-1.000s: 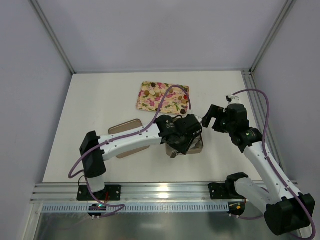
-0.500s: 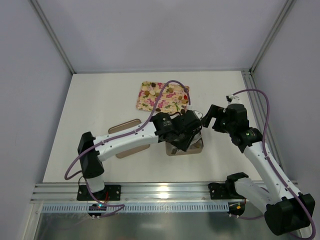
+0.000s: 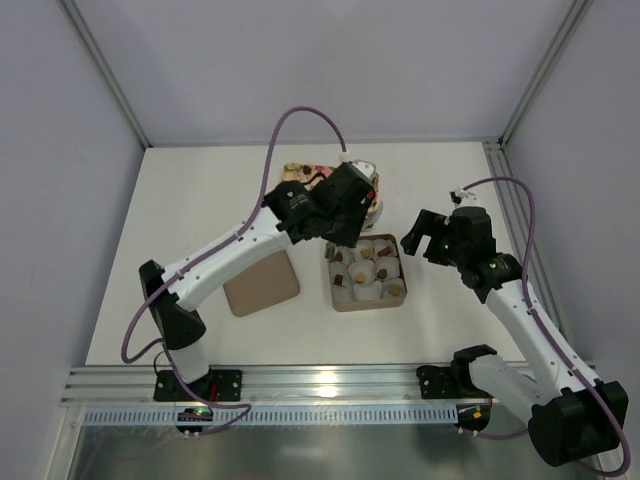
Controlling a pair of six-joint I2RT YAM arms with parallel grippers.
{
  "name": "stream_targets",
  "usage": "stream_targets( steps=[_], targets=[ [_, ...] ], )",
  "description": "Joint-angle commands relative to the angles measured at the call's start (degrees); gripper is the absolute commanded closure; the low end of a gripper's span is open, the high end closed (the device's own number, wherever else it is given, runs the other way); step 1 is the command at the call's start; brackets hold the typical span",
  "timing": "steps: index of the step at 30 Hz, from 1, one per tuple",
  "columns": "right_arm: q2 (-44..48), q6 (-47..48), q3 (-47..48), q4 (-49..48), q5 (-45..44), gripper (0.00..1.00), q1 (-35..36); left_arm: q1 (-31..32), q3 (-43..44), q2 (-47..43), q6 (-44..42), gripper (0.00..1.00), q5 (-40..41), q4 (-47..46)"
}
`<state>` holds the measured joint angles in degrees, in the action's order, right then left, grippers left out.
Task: Pack the chocolate
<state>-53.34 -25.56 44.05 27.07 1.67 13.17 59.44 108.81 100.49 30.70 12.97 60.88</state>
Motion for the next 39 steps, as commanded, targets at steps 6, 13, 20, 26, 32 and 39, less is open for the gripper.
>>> stream_targets(
  steps=[6,13,20,26,32,39],
  targets=[
    [-2.9,1.7,3.1,-2.2,0.9,0.02,-0.6,-11.5,14.0,8.5,-10.8,0.6,3.5,-2.3],
    [-5.4,2.3,3.8,-2.7,1.5,0.02,-0.8,-17.0,19.4,17.7,-16.6,0.58,-0.9,-6.9],
    [-6.8,2.6,4.2,-3.3,1.8,0.02,-1.3,-17.9,19.9,22.1,-19.9,0.57,-3.7,-10.9],
    [-7.1,2.6,4.1,-3.5,1.9,0.02,-1.5,-18.0,20.6,24.8,-20.2,0.57,-3.6,-11.2],
    [-7.3,2.8,4.0,-3.4,2.0,0.02,-1.7,-18.0,20.6,26.7,-20.2,0.58,-4.3,-11.7],
    [-7.2,2.9,3.9,-3.3,2.1,0.02,-2.0,-18.0,20.8,28.4,-20.6,0.58,-4.3,-12.0]
  ],
)
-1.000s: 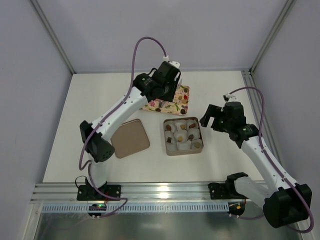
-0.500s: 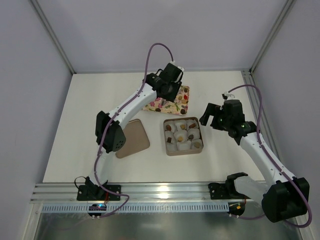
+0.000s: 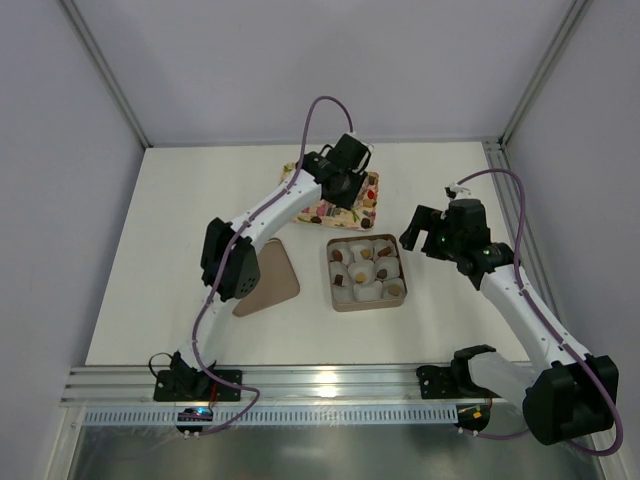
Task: Pack the chocolate
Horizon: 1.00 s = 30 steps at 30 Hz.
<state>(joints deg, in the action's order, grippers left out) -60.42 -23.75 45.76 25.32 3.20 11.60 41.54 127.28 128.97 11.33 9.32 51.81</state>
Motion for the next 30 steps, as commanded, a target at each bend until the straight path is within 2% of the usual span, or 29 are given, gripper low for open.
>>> stream_targets(
  steps=[1,30],
  targets=[
    [-0.1,1.1,2.2,-1.7,0.7,0.02,-0.4,-0.1,2.4,0.1,-1.2,0.58,-0.7,-2.9],
    [-0.5,1.1,1.8,-1.9,1.0,0.02,-0.8,-0.1,1.6,2.3,-1.5,0.63,-2.9,-1.3]
  ],
)
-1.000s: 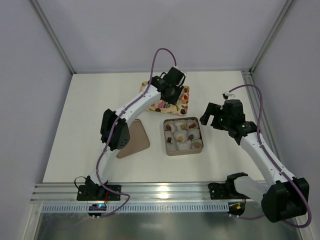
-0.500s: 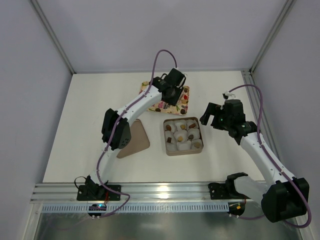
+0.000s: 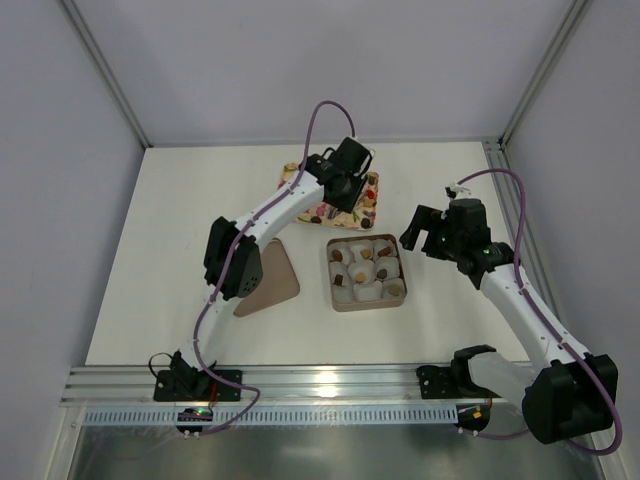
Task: Pack the chocolate
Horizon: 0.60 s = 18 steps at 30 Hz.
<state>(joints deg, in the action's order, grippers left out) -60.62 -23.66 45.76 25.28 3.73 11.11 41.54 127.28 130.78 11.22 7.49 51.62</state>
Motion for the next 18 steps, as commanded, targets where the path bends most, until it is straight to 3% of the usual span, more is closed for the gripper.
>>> stream_targets(
  steps=[1,6,10,18],
  targets=[
    [-0.3,1.0,1.8,-1.9,0.5,0.02,-0.3,-0.1,1.7,0.5,-1.4,0.63,-1.0,-1.0],
    [-0.2,1.0,1.6,-2.0,0.6,0.02,-0.3,-0.1,1.7,0.8,-1.5,0.66,-0.9,-0.9],
    [-0.1,1.0,1.6,-1.7,0.6,0.02,-0.3,-0.1,2.2,0.8,-1.6,0.74,0.1,-0.2],
    [0.0,1.0,1.8,-1.8,0.6,0.02,-0.3,-0.1,3.1,-1.8,-1.5,0.78,3.8,1.1]
  ],
)
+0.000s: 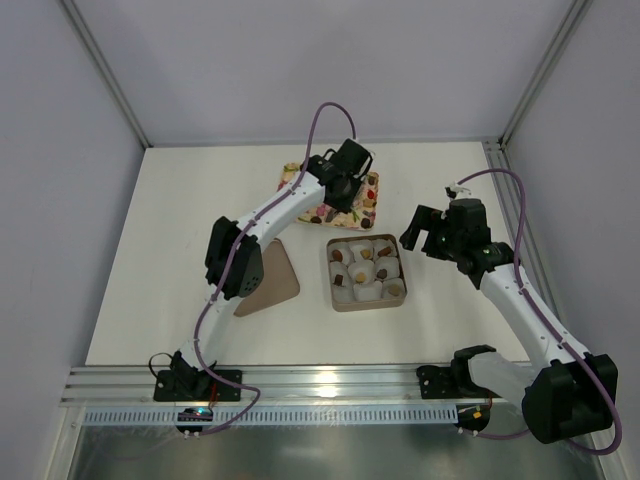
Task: Pack the chocolate
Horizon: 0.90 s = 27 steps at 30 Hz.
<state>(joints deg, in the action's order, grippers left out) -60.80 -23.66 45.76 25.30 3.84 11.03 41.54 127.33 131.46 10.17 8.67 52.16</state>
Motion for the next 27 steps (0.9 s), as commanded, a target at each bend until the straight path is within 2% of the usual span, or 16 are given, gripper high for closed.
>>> stream_targets(
  steps=[1,13,27],
  targets=[
    [0.2,1.0,1.8,-1.8,0.4,0.02,-0.1,-0.1,3.1,-3.1,-0.2,0.78,2.9,0.7],
    [0.8,0.9,1.7,-1.7,0.4,0.02,-0.2,-0.1,0.5,-10.9,2.5,0.79,0.7,2.3],
    [1.8,0.5,1.5,-1.5,0.3,0.02,-0.3,2.7,-16.6,-26.7,6.5,0.8,-4.8,2.3]
  ],
)
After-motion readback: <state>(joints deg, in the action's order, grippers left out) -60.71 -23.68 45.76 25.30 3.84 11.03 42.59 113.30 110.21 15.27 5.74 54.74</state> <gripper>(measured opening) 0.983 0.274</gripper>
